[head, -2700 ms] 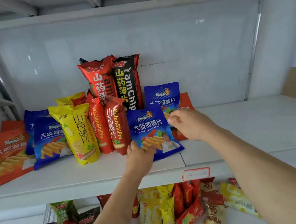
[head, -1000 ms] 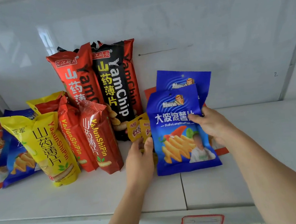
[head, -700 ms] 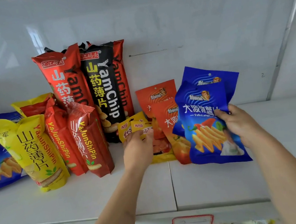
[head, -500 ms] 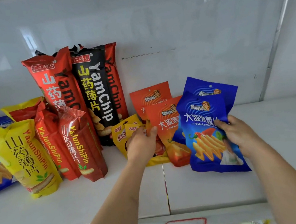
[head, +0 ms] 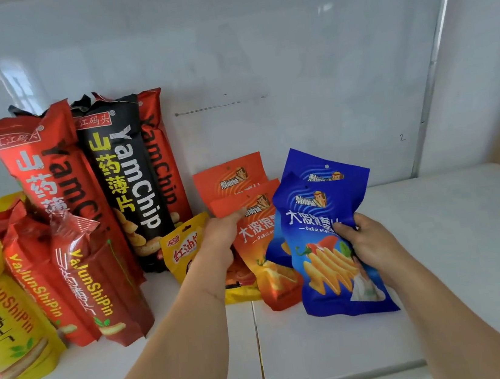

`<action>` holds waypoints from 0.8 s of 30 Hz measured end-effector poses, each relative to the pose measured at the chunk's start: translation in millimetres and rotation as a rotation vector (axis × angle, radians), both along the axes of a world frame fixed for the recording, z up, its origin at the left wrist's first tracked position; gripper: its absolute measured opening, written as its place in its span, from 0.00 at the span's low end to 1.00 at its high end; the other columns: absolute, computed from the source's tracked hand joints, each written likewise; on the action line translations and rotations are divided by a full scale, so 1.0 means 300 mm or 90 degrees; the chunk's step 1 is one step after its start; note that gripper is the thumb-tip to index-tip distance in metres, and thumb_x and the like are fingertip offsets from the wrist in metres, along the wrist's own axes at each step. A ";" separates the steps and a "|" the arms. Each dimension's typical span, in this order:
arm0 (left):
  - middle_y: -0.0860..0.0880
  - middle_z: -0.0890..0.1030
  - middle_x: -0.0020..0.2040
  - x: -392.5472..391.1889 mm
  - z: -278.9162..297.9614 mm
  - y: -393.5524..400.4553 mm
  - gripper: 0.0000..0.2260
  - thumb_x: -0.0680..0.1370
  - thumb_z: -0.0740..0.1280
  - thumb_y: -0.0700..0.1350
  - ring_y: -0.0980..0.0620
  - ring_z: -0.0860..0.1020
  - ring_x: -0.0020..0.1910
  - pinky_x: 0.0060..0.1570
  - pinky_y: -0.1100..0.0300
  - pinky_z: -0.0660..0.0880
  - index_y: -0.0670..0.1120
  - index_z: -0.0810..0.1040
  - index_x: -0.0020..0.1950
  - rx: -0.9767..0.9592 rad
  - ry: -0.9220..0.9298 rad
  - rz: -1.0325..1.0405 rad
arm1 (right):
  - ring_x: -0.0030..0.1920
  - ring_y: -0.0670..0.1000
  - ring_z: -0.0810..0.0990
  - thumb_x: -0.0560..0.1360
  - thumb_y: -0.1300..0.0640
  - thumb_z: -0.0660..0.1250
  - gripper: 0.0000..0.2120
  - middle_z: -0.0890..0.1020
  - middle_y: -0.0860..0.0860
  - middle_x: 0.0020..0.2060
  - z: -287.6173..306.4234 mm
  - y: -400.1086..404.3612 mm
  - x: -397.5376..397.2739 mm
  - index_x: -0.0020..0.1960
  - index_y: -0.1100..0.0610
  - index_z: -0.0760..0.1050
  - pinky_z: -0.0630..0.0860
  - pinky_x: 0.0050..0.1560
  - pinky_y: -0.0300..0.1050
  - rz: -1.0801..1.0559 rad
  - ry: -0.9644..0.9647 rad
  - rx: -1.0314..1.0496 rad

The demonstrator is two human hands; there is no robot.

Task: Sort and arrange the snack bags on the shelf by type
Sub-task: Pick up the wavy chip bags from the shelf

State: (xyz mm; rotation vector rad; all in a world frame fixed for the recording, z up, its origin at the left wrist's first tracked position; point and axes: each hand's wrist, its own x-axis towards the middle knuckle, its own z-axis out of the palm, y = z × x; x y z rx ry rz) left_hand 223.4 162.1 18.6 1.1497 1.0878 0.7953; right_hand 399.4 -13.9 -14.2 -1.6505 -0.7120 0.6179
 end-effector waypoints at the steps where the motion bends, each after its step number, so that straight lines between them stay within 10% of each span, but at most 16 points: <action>1: 0.42 0.86 0.48 0.006 -0.002 0.001 0.17 0.73 0.78 0.48 0.42 0.86 0.45 0.49 0.45 0.83 0.43 0.80 0.57 -0.012 -0.011 -0.018 | 0.45 0.49 0.85 0.79 0.49 0.67 0.12 0.85 0.51 0.49 -0.002 0.003 0.002 0.57 0.55 0.75 0.77 0.36 0.42 0.001 -0.001 -0.001; 14: 0.41 0.85 0.53 -0.036 -0.059 -0.076 0.09 0.79 0.68 0.35 0.42 0.84 0.51 0.51 0.47 0.81 0.43 0.79 0.58 -0.015 -0.203 -0.102 | 0.49 0.52 0.85 0.78 0.46 0.67 0.14 0.84 0.51 0.51 -0.022 0.025 0.026 0.58 0.54 0.74 0.82 0.52 0.53 0.021 -0.018 -0.025; 24: 0.44 0.87 0.49 -0.073 -0.046 -0.083 0.12 0.80 0.68 0.52 0.42 0.86 0.47 0.53 0.41 0.82 0.47 0.78 0.60 0.086 -0.111 0.000 | 0.48 0.55 0.86 0.77 0.46 0.69 0.13 0.87 0.51 0.47 0.002 -0.044 0.081 0.56 0.53 0.76 0.79 0.57 0.62 -0.001 0.073 0.112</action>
